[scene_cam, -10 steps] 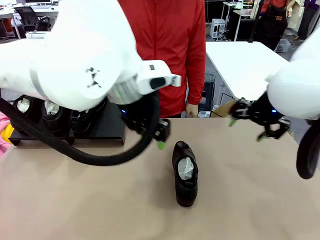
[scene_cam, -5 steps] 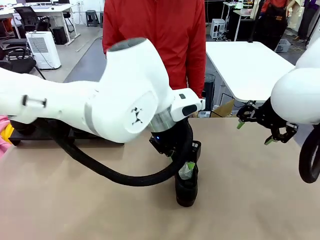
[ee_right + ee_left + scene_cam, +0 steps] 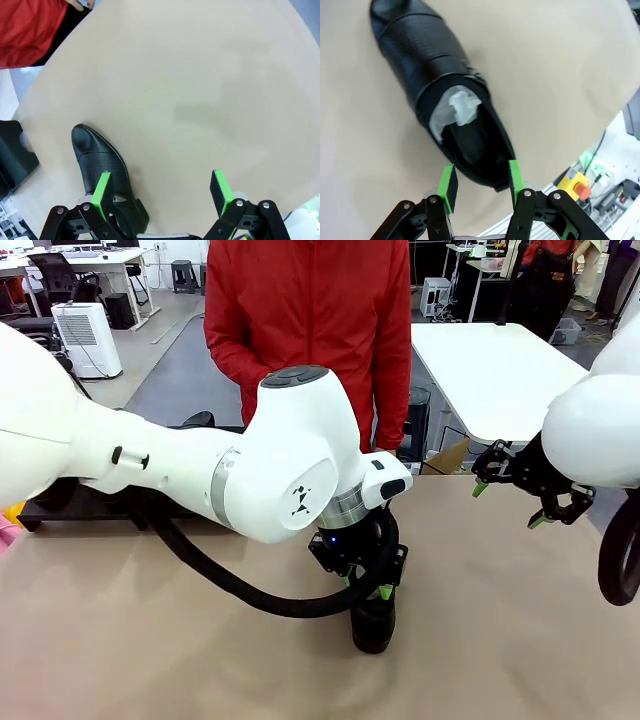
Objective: Organize the shoes by placing them on the stand.
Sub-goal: Place the Shoe from the middle of the table onto the Shoes Stand.
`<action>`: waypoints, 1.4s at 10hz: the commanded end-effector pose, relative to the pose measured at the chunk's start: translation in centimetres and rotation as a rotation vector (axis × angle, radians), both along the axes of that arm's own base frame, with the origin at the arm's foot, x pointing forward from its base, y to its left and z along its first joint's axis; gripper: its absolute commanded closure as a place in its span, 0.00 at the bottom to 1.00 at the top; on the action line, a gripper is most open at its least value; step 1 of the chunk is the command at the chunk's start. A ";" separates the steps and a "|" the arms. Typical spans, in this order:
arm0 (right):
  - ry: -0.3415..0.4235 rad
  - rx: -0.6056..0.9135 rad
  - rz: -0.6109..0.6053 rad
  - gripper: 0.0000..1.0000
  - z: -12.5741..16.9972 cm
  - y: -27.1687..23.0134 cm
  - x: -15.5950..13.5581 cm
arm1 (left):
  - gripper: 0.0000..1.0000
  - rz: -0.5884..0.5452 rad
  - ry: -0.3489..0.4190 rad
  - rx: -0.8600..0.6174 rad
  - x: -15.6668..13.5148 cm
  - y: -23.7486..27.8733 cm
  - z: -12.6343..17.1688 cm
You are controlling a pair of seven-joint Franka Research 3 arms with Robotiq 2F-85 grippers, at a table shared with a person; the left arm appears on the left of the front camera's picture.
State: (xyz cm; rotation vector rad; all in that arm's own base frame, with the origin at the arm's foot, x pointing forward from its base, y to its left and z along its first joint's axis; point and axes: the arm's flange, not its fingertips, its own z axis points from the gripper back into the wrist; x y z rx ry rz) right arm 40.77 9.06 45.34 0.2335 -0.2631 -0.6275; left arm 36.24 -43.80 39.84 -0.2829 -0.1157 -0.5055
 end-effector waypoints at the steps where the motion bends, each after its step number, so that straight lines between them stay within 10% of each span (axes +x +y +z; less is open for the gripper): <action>1: 0.004 0.012 0.019 0.00 0.1 -0.3 0.1 | 0.45 0.090 0.000 0.064 0.0 -0.6 1.2; 12: 0.004 0.012 0.019 0.00 0.1 -0.3 0.1 | 0.45 0.283 -0.058 0.197 3.3 -1.8 -3.9; 14: 0.004 0.012 0.019 0.00 0.1 -0.3 0.1 | 0.80 0.251 -0.071 0.213 3.0 -2.0 -3.8</action>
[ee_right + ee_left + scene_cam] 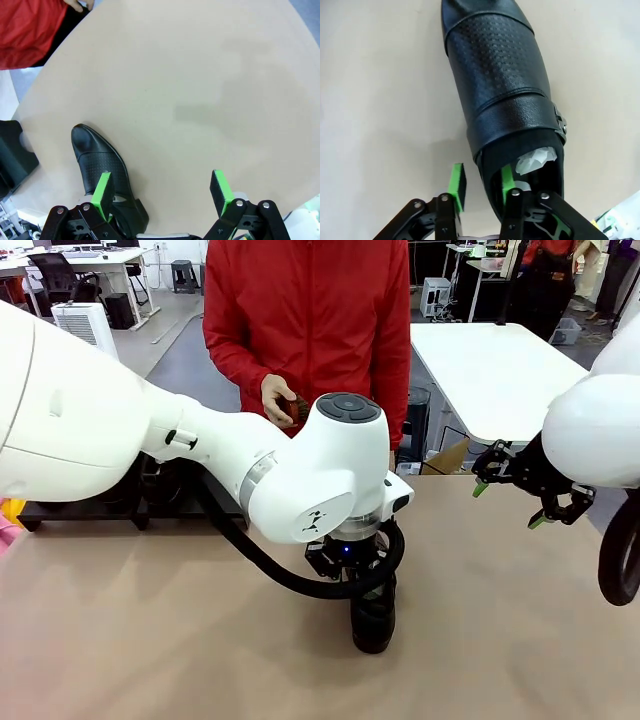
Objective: Organize the shoes by placing them on the stand.
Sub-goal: Place the Shoe from the middle of the table onto the Shoes Stand.
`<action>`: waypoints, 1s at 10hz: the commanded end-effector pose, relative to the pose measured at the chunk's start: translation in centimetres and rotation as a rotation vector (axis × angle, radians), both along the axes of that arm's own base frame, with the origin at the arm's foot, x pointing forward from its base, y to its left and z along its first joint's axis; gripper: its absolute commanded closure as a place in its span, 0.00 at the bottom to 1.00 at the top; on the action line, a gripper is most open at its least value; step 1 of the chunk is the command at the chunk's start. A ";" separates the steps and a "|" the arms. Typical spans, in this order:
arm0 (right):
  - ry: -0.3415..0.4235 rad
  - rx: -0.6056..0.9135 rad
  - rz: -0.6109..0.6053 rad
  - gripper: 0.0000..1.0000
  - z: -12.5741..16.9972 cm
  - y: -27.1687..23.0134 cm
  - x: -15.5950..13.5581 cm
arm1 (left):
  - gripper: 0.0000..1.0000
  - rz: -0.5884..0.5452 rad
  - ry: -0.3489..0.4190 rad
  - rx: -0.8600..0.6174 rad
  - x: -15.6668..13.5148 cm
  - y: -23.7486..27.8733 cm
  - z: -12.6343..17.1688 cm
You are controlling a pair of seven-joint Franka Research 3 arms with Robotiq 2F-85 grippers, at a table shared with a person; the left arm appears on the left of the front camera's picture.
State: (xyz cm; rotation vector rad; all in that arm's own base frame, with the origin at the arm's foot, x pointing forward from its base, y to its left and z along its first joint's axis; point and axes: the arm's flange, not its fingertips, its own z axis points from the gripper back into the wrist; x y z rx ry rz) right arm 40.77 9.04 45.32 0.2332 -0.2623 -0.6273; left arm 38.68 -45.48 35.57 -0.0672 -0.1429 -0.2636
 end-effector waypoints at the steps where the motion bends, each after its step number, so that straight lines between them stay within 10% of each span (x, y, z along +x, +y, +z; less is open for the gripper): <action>1: 0.003 0.012 0.019 0.00 0.1 -0.3 0.1 | 0.98 -0.004 -0.016 0.028 0.5 -0.2 0.5; 6: 0.003 0.012 0.019 0.00 0.1 -0.3 0.1 | 1.00 -0.043 0.013 0.014 0.0 -1.0 0.3; 10: 0.003 0.012 0.019 0.00 0.1 -0.3 0.1 | 1.00 -0.048 -0.088 -0.096 0.4 5.5 8.4</action>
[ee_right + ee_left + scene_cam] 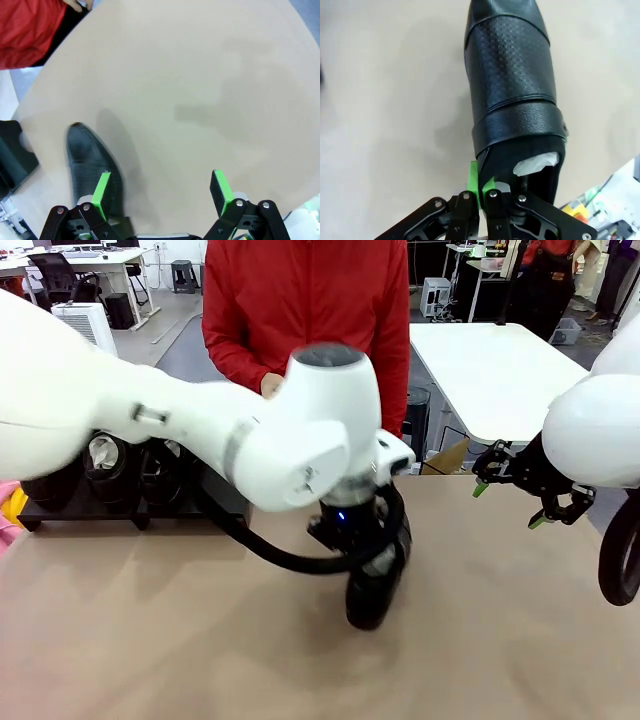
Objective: Organize the shoes by placing them on the stand.
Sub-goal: Place the Shoe from the middle of the table onto the Shoes Stand.
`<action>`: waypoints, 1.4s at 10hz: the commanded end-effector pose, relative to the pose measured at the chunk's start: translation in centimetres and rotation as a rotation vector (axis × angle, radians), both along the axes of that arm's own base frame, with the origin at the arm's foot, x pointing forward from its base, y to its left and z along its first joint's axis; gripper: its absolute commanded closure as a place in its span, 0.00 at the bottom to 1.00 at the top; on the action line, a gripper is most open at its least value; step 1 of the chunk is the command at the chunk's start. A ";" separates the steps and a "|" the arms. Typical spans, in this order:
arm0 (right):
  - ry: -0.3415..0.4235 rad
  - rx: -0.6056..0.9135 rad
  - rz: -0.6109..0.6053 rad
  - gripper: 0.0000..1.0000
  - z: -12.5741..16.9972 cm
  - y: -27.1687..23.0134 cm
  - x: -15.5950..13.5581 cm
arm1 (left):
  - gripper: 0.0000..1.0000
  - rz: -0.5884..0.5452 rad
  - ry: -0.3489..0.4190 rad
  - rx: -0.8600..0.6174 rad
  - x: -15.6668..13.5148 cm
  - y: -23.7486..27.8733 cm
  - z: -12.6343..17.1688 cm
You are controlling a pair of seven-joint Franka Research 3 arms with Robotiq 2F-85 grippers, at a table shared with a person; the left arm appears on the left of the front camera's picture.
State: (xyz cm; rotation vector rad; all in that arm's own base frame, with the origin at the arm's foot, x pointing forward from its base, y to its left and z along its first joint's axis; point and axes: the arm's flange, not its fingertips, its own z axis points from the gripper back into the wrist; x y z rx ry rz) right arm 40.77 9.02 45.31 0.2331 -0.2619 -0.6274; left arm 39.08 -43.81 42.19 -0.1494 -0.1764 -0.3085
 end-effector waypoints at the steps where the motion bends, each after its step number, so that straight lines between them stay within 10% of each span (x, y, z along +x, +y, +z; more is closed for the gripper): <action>1: 0.003 0.012 0.019 0.00 0.1 -0.3 0.1 | 1.00 0.027 -0.137 -0.008 1.5 6.5 3.5; 7: 0.003 0.012 0.019 0.00 0.1 -0.3 0.1 | 1.00 0.252 -0.376 0.016 13.5 16.9 3.3; 14: 0.003 0.012 0.019 0.00 0.1 -0.3 0.1 | 1.00 0.378 -0.447 0.061 16.5 21.6 3.4</action>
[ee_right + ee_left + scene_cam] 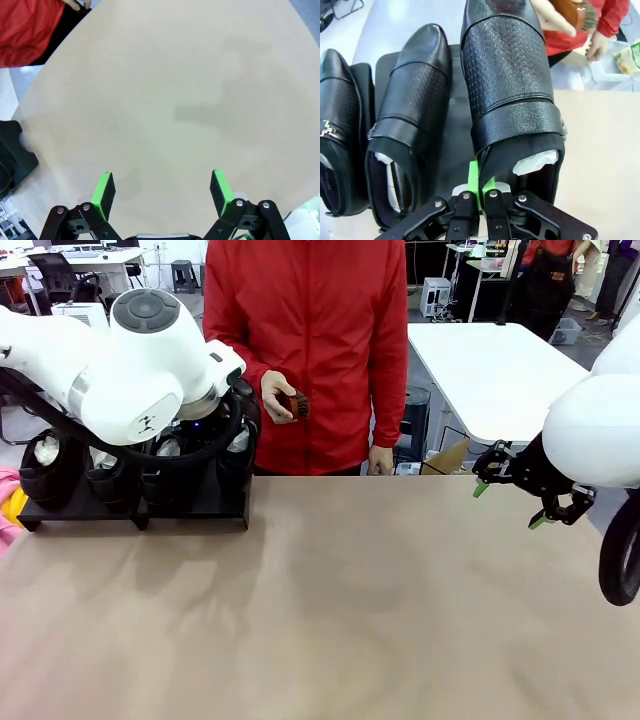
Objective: Organize the shoes by placing them on the stand.
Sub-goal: Place the Shoe from the middle of the table onto the Shoes Stand.
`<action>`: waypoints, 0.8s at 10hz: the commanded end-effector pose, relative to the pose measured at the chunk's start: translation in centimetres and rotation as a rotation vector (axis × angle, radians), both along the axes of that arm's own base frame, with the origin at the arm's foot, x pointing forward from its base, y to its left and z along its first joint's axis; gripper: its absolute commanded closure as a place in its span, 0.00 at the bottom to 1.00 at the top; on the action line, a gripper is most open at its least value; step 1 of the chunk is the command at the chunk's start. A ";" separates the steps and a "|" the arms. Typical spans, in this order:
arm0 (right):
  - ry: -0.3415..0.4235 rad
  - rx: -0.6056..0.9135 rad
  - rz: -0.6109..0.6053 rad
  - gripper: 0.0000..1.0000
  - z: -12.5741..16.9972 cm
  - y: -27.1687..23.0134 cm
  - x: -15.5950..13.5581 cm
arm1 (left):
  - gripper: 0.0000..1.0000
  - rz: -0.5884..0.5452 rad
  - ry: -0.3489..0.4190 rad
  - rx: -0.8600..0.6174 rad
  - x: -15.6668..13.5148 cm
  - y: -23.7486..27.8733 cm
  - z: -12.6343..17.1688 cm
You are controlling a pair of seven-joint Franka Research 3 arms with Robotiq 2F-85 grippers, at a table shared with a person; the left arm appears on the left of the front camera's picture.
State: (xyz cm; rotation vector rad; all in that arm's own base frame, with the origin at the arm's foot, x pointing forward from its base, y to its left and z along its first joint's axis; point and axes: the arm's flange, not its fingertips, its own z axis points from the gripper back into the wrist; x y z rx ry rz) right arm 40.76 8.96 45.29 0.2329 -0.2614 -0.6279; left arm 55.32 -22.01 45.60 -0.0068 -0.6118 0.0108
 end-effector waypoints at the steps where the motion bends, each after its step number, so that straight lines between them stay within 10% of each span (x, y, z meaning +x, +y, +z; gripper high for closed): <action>1: 0.002 0.012 0.019 0.00 0.2 -0.2 0.1 | 1.00 0.036 -0.013 0.027 0.4 0.1 -0.2; 6: 0.002 0.012 0.019 0.00 0.2 -0.2 0.1 | 1.00 0.065 0.026 0.050 1.1 1.2 -1.8; 8: 0.002 0.012 0.019 0.00 0.2 -0.2 0.1 | 0.72 0.054 0.041 0.079 1.5 1.3 -2.6</action>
